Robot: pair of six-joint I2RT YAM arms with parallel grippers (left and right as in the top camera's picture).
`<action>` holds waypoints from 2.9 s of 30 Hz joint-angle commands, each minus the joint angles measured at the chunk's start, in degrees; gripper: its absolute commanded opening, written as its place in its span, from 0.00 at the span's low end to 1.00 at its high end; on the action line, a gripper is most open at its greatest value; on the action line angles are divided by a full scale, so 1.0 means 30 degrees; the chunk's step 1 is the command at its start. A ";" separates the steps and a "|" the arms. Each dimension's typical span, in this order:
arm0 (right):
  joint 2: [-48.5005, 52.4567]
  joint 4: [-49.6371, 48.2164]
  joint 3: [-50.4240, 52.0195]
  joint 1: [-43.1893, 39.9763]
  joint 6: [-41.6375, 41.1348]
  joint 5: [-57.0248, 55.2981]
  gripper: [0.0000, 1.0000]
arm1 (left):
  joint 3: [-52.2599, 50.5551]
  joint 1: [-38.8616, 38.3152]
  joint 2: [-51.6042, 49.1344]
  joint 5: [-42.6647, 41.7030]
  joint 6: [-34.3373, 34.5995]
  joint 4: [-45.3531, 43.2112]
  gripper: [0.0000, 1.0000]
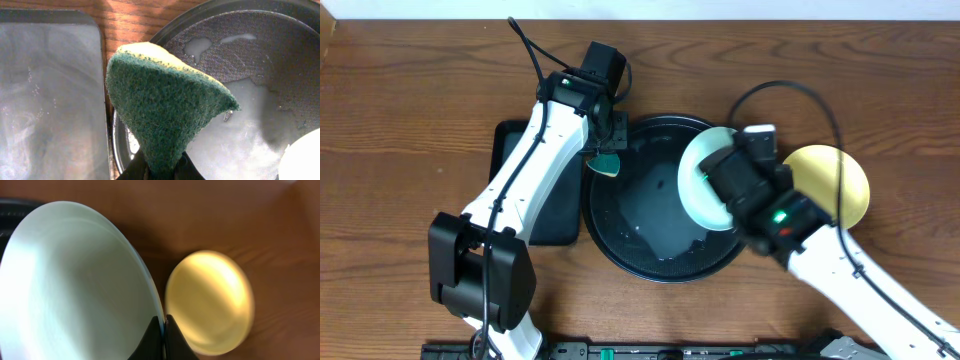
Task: Clean dirty plates on tray and stack at the side
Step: 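Lift the white plate with the right gripper and stack it on the yellow plate, then lower the sponge into the small black tray and open the left gripper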
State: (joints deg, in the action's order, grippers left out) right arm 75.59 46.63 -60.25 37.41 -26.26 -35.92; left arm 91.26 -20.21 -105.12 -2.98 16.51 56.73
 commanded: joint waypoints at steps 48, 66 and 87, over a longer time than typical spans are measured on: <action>0.5515 0.0372 -0.0015 -1.8950 0.2331 1.0659 0.50 | -0.0051 0.1843 0.1122 0.0219 -0.0051 0.1260 0.07; 0.5464 0.4677 -0.4277 -1.5934 0.4925 1.4360 0.71 | -0.1880 0.6251 0.1013 0.0306 -0.1333 0.2463 0.07; 0.5413 0.4670 -0.4291 -1.4790 0.4765 1.4360 0.74 | -0.4925 0.6659 0.0685 0.0270 -0.1319 -0.1341 0.51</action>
State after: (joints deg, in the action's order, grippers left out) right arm 92.25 60.53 -72.27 -7.49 -12.34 6.81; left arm 75.55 -0.21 -102.87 -2.59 13.08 52.18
